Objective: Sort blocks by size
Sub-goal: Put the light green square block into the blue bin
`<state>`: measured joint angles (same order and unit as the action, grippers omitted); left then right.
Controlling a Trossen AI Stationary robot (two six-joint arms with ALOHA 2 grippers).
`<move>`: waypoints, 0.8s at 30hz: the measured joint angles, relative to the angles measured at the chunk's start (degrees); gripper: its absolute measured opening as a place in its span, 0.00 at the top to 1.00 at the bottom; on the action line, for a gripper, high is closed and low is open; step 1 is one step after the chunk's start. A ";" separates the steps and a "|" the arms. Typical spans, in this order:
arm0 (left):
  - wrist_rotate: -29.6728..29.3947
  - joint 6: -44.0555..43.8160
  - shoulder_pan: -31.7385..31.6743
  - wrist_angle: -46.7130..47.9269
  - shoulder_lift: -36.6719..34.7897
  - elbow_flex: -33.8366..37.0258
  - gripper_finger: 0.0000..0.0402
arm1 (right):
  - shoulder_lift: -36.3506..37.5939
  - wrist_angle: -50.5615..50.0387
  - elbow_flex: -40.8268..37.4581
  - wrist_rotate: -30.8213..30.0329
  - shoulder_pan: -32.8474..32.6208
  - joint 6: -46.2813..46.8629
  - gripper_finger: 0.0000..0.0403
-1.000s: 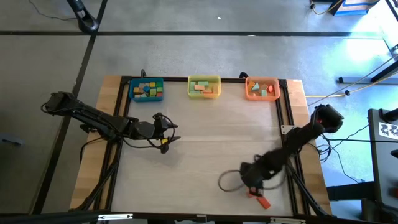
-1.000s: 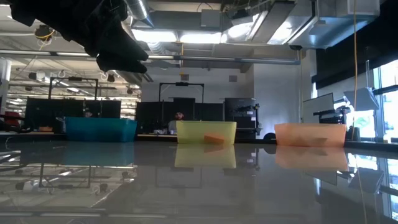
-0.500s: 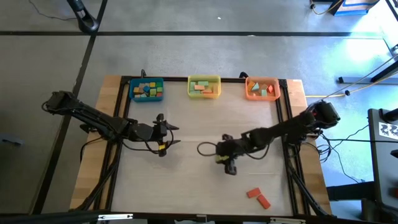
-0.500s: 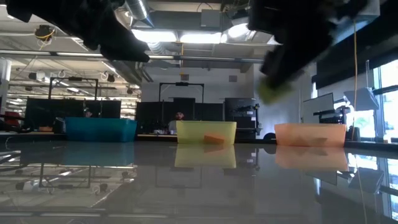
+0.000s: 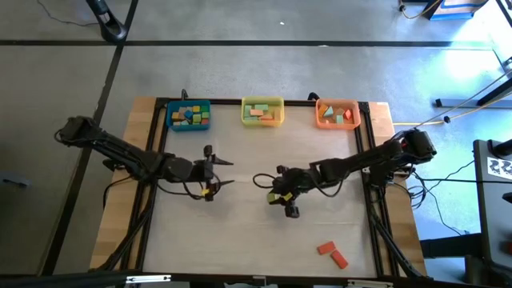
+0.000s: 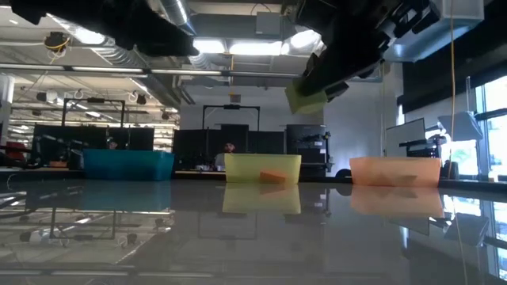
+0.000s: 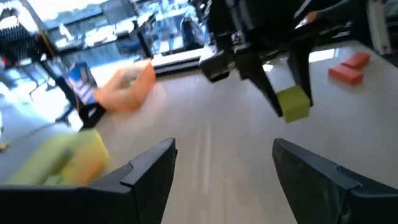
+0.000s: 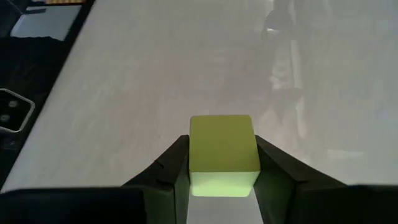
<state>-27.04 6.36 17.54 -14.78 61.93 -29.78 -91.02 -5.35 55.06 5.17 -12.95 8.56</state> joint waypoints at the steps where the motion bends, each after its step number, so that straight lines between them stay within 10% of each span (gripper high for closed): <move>1: -0.27 1.24 0.58 -0.47 0.00 0.00 0.36 | 0.00 1.06 -0.50 0.29 0.00 0.00 0.68; 24: -1.94 21.65 4.80 -11.79 10.37 -2.17 0.36 | -0.09 32.68 -6.85 4.50 2.97 -1.36 0.68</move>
<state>-28.98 28.00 22.34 -26.58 72.31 -31.95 -91.11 27.33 48.21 9.67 -9.98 7.20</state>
